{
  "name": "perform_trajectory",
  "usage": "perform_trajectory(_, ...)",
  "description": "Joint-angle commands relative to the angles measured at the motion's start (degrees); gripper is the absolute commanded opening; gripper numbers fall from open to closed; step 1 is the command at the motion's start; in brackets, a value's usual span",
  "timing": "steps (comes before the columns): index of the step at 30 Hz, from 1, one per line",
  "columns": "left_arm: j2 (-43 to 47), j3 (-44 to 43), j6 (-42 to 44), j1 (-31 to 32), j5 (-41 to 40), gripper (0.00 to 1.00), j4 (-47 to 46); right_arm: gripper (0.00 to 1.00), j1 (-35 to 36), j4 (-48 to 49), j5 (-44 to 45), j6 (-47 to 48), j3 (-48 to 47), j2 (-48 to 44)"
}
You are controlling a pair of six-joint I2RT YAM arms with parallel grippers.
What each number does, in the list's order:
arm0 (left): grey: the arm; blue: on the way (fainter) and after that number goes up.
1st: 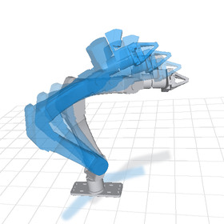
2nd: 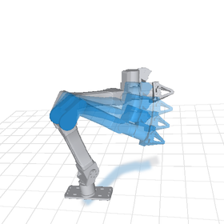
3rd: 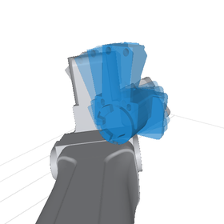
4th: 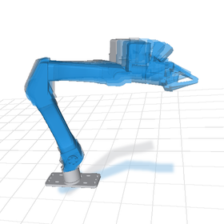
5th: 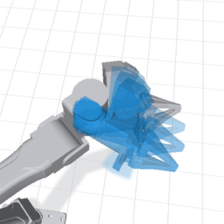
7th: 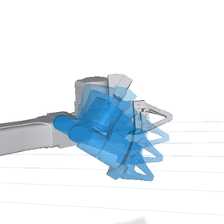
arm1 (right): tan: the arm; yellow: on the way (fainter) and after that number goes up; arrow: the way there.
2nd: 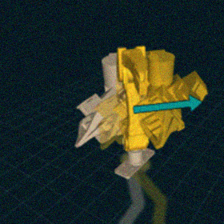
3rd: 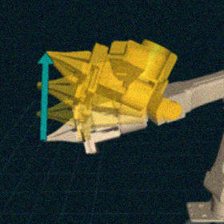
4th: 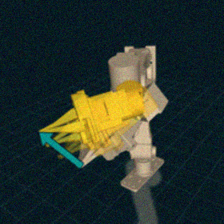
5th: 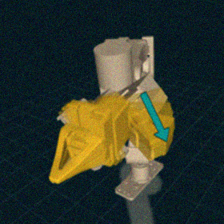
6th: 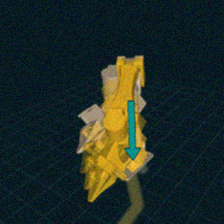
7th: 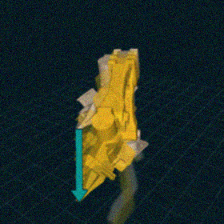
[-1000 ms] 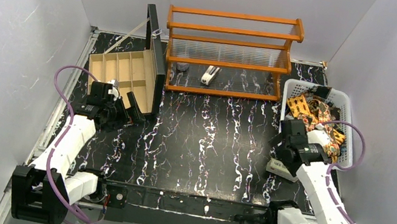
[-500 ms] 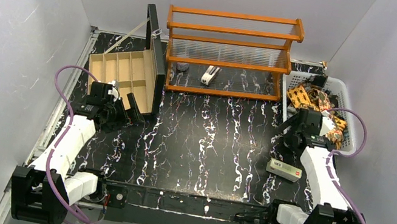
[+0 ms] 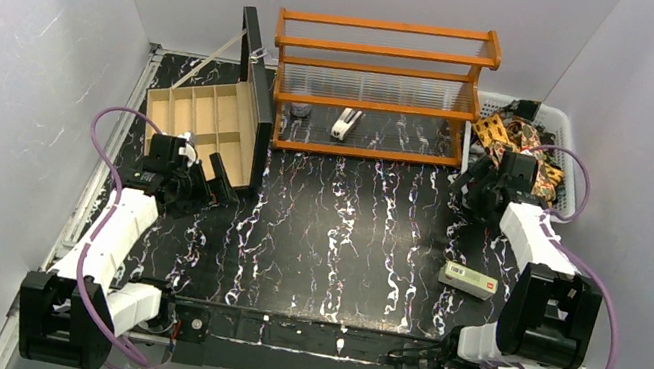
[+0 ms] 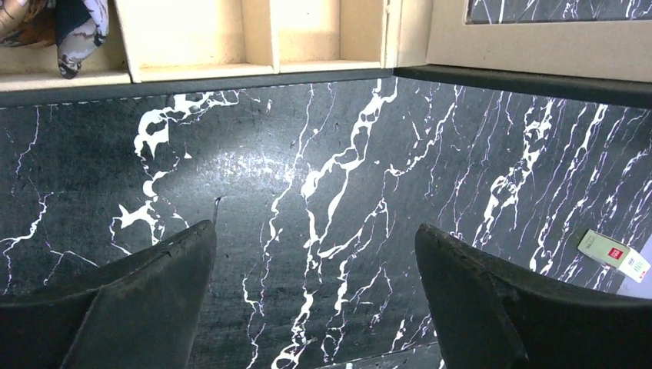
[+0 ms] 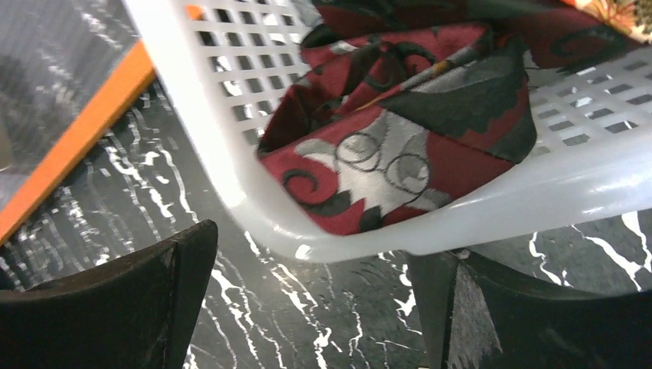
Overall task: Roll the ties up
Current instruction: Move the bin to the corner of the board, then move the storage box to the corner of the board.
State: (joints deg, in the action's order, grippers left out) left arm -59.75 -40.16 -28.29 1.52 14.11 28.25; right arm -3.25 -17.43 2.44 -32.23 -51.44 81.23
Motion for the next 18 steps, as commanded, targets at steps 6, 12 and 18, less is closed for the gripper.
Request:
perform_trajectory(6, -5.0, 1.6, -1.9, -0.2, -5.2, 0.98, -6.7, 0.98, 6.4, -7.8, -9.8, 1.9, 1.7, -13.3)
perform_trajectory(12, -12.1, -0.5, -2.2, -0.3, -6.9, 0.98, -11.8, 0.97, 19.1, -17.2, -7.4, -5.2, 6.4, -19.0)
perform_trajectory(18, -19.5, -3.1, -1.2, -0.5, -8.7, 0.98, -16.5, 0.99, 19.8, -18.4, 6.2, -12.6, 14.0, -19.3)
